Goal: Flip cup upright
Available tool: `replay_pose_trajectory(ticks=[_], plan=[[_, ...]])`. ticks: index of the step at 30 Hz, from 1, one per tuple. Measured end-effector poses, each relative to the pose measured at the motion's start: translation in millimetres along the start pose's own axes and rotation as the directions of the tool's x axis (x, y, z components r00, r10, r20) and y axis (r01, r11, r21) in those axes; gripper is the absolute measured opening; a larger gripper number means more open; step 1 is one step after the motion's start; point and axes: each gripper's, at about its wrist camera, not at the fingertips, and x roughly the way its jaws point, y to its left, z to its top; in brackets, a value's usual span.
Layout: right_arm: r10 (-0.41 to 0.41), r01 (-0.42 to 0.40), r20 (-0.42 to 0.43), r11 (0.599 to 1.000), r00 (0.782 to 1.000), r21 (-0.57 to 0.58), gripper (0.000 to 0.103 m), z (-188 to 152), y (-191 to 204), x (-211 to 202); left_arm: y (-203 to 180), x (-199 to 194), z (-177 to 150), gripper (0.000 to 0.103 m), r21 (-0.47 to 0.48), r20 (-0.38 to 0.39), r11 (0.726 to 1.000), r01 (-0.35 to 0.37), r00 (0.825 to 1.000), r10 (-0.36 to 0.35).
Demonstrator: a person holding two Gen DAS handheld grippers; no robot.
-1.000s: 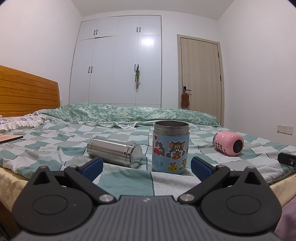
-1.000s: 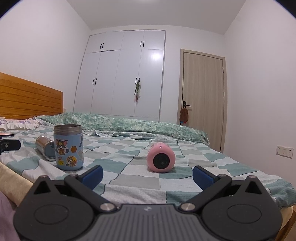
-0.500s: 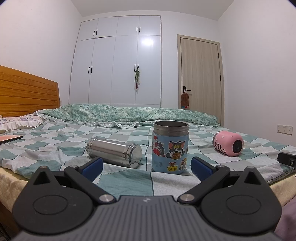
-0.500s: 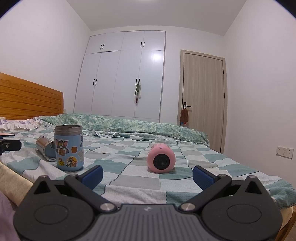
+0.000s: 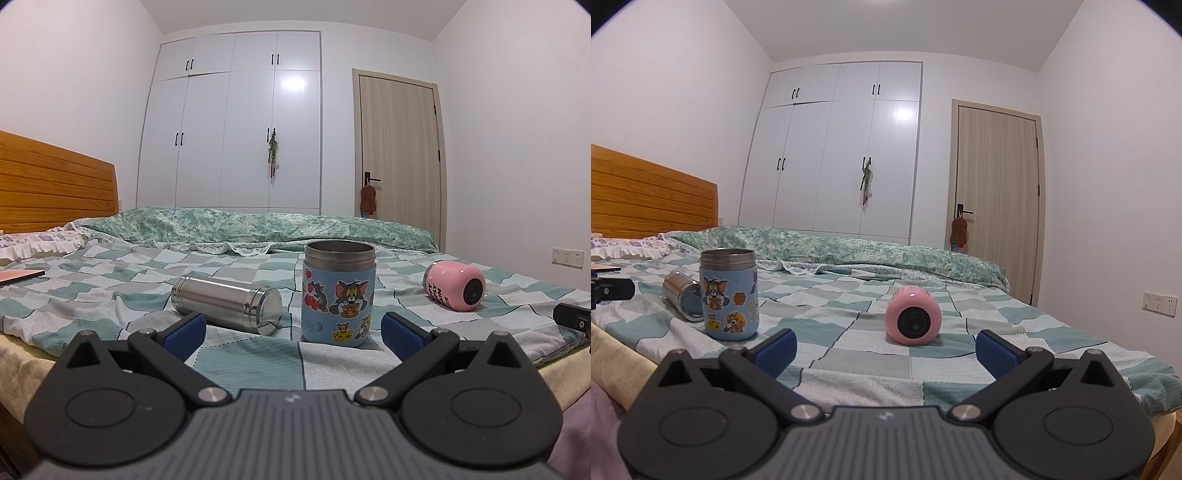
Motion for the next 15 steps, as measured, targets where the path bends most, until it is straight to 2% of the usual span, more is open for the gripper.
replay_pose_trajectory(ticks=[15], plan=[[0.0, 0.0, 0.003, 1.0, 1.0, -0.002, 0.103, 0.5, 0.5, -1.2, -0.2, -1.0, 0.8, 0.103, -0.006, 0.004, 1.0, 0.009, 1.0, -0.009]])
